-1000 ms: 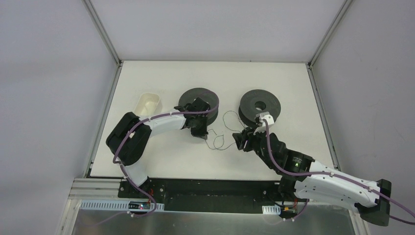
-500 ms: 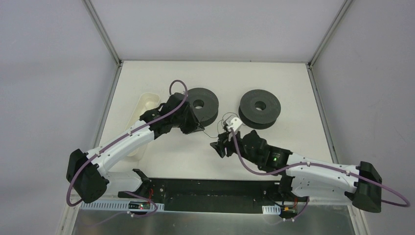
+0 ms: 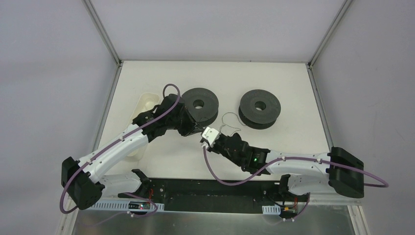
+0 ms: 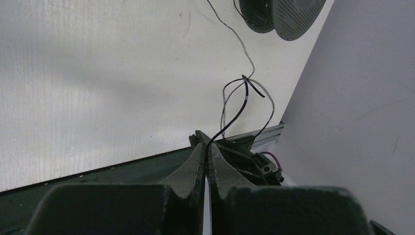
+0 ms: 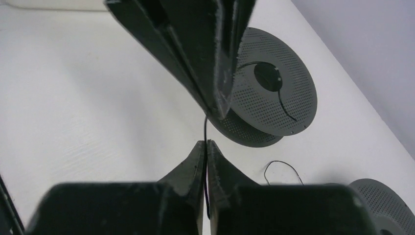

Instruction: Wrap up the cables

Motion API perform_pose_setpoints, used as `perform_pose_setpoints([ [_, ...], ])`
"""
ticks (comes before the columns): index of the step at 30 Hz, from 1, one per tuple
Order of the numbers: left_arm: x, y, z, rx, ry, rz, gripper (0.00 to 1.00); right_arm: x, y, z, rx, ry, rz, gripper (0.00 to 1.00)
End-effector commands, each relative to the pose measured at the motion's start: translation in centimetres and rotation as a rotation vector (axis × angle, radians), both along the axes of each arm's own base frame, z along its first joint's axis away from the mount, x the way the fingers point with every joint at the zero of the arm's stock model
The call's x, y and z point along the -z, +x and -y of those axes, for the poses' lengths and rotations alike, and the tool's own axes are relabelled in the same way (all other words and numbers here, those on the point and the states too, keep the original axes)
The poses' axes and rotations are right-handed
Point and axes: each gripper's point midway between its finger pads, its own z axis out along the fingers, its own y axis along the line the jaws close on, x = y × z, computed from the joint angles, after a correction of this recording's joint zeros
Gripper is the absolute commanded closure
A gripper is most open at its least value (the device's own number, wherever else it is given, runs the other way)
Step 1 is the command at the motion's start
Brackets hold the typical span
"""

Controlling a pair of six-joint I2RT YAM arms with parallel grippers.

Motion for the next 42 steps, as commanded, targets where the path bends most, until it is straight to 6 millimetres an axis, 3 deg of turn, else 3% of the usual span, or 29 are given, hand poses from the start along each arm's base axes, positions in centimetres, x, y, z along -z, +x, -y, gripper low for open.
perform_pose_setpoints([
  [1,-2.5,-0.7,-0.5,-0.007,-0.045,0.039,1.0,-3.6,1.6,1.0,0.104,0.082,0.097,1.0],
  [3,-3.5,-0.5,-0.6,0.026,-0.031,0.1,0.99,-4.0,0.9,1.2,0.087,0.107,0.049,1.0],
  [7,-6.5,0.4,-1.3,0.183,0.074,0.342,0.67,-5.7,-1.4,1.6,0.016,0.203,-0.148,1.0],
  [8,-7.1,0.7,-1.8,0.227,0.125,0.423,0.63,-6.0,-1.9,1.8,0.001,0.226,-0.21,1.0],
  [11,-8.7,2.4,-4.0,0.333,0.328,0.687,0.6,-7.2,-3.6,2.6,-0.056,0.295,-0.393,1.0],
  [13,-9.3,2.6,-4.3,0.472,0.427,0.867,0.56,-8.4,-4.6,2.9,-0.095,0.339,-0.491,1.0],
  [18,-10.0,-0.2,-1.6,0.881,0.394,1.167,0.43,-11.0,-7.3,3.1,-0.193,0.389,-0.692,1.0],
  [21,-10.1,-2.1,-0.2,1.021,0.303,1.266,0.38,-12.1,-8.7,3.0,-0.244,0.393,-0.771,1.0],
  [24,-10.7,-3.4,1.1,1.08,0.196,1.309,0.38,-13.1,-9.8,2.9,-0.293,0.406,-0.809,1.0],
  [28,-10.2,-4.9,2.2,1.146,0.073,1.285,0.39,-13.8,-9.7,3.1,-0.3,0.455,-0.795,1.0],
  [37,-8.9,-5.1,3.4,1.088,-0.038,1.243,0.46,-13.8,-8.6,3.5,-0.242,0.522,-0.759,1.0],
  [39,-9.0,-5.1,3.6,1.082,-0.062,1.245,0.58,-13.7,-8.3,3.6,-0.222,0.527,-0.756,1.0],
  [42,-9.3,-5.1,3.8,1.064,-0.082,1.24,0.95,-12.6,-7.3,4.0,-0.148,0.517,-0.754,0.99],
])
